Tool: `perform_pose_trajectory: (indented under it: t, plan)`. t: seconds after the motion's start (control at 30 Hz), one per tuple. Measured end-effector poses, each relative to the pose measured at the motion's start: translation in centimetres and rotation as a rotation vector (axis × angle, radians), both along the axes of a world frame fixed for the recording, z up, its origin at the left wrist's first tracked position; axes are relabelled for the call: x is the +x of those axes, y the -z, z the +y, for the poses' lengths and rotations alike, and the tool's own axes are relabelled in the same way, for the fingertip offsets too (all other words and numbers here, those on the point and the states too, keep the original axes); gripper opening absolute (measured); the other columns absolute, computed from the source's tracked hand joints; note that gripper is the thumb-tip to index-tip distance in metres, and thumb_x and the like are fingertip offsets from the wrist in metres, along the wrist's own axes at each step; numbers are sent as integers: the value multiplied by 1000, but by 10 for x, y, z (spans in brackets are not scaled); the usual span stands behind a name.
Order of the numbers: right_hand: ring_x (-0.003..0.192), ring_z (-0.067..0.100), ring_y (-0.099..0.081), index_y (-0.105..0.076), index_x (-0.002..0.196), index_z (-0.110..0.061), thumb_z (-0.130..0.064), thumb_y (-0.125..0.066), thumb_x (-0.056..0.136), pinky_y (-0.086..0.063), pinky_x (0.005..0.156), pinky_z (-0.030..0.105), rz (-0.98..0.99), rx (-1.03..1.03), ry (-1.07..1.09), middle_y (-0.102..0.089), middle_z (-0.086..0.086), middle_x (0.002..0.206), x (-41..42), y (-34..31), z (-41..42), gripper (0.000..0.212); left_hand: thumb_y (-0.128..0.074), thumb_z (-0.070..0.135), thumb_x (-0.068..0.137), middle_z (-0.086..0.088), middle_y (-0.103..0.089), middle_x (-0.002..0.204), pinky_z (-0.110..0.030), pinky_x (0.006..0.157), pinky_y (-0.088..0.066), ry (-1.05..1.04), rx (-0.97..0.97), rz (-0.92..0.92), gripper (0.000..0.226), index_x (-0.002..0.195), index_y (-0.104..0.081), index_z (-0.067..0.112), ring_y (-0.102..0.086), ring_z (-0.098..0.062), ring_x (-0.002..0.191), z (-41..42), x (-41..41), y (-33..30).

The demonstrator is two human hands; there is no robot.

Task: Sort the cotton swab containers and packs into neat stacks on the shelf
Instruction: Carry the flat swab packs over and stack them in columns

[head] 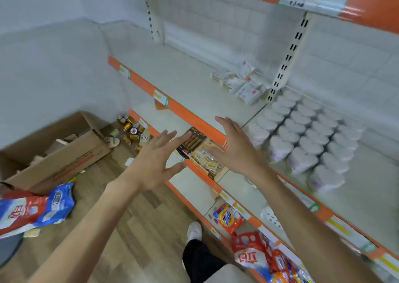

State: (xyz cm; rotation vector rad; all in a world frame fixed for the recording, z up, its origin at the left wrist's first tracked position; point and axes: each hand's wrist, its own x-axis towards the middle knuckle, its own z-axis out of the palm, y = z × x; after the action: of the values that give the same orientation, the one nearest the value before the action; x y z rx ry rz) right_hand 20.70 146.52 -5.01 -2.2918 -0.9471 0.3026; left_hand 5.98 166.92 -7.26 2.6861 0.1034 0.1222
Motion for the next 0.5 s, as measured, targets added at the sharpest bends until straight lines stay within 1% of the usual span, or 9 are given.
perform_pose_trajectory:
  t: [0.1,0.2,0.33,0.37,0.43,0.5]
  plan:
    - [153,14,-12,-19,157,-31,-38,-66,94,-24,122,43,8,8,15,-15,-4,165,28,12,39,78,-32,74,88,-2,-24,164,-48,123,-18,-10,-7,11,75,155,-10,51,-8,-22,155,38,25,7]
    - [153,14,-13,-18,157,-30,-38,-64,94,-24,122,43,30,9,47,-15,-3,165,62,28,76,79,-32,76,87,0,-24,164,-49,123,-18,-3,1,42,76,155,-9,51,-8,-21,155,79,63,14]
    - [154,17,-8,-15,158,-31,-39,-63,95,-19,123,41,66,-39,138,-11,0,167,108,40,114,80,-37,68,92,-3,-28,163,-48,124,-18,103,51,75,73,156,-8,48,-12,-22,154,130,126,18]
    - [154,18,-6,-14,158,-31,-39,-63,95,-18,123,41,56,-55,160,-10,1,167,119,42,121,81,-38,66,92,-3,-27,163,-47,124,-16,118,59,76,73,156,-8,48,-12,-22,154,140,142,17]
    - [154,22,-7,-13,158,-31,-40,-63,95,-17,122,40,28,-94,209,-8,2,167,141,44,134,81,-34,69,89,-4,-25,164,-42,123,-13,141,59,78,74,155,-6,50,-9,-22,155,157,176,16]
    - [154,23,-8,-13,158,-31,-42,-63,95,-16,122,40,1,-125,257,-6,1,168,161,43,142,81,-35,72,86,-2,-22,165,-39,123,-12,171,35,66,76,153,-5,53,-6,-19,155,171,208,15]
